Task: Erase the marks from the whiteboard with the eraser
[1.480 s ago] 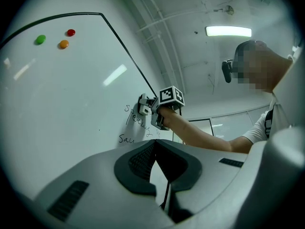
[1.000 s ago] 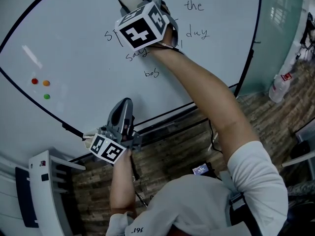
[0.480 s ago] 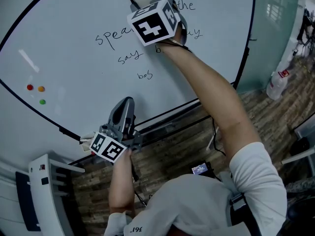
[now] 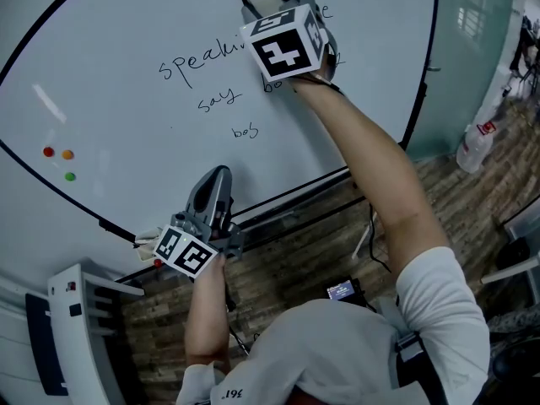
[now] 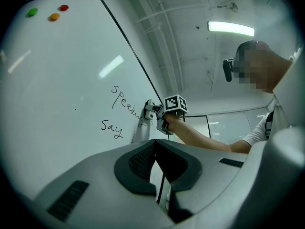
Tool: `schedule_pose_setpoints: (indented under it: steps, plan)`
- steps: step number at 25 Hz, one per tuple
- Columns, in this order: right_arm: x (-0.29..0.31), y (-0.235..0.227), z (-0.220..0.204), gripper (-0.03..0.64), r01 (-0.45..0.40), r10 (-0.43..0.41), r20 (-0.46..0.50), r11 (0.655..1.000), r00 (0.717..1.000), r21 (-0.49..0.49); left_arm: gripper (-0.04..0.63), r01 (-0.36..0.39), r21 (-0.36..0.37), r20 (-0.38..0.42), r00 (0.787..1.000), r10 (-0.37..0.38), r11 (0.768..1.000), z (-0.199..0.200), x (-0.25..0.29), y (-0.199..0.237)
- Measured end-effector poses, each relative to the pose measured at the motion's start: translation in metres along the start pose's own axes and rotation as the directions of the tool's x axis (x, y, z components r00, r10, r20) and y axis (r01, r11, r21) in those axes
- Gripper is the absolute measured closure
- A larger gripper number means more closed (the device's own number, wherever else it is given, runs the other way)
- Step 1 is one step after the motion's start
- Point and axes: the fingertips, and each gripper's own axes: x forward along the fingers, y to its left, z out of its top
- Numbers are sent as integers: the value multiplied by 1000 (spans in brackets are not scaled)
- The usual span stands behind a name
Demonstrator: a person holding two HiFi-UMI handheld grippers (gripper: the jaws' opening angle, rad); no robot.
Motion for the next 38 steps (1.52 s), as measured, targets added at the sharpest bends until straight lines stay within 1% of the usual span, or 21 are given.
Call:
schedule_pose_setpoints:
  steps: [6, 11, 16, 20, 25, 31, 38]
  plan:
    - [-5, -18, -13, 348, 10, -10, -4, 1000, 1000, 10, 589, 9, 0, -13, 1000, -9, 1000, -6, 8, -5]
    - [-6, -28, -23, 348, 9, -9, -4, 1000, 1000, -10, 589, 6, -6, -20, 1000, -7, 1000, -11, 13, -4]
    - [-6, -45, -43, 348, 23, -23, -18, 999, 1000, -49, 589, 9, -11, -28, 1000, -9, 1000, -16, 17, -2]
    - [-8, -58, -56, 348, 34, -35, -23, 998, 999, -47, 589, 12, -13, -28, 1000, -13, 1000, -18, 20, -3]
    - [-10, -80, -75, 349, 65, -68, -48, 996, 997, -62, 589, 6, -16, -32, 999, -6, 1000, -20, 21, -2]
    - [-13, -97, -87, 350, 82, -89, -79, 992, 993, -92, 589, 2, -18, -30, 1000, -2, 1000, -21, 21, -3]
    - [-17, -121, -104, 350, 111, -123, -122, 989, 985, -100, 589, -9, -18, -29, 1000, 9, 1000, -20, 17, -4]
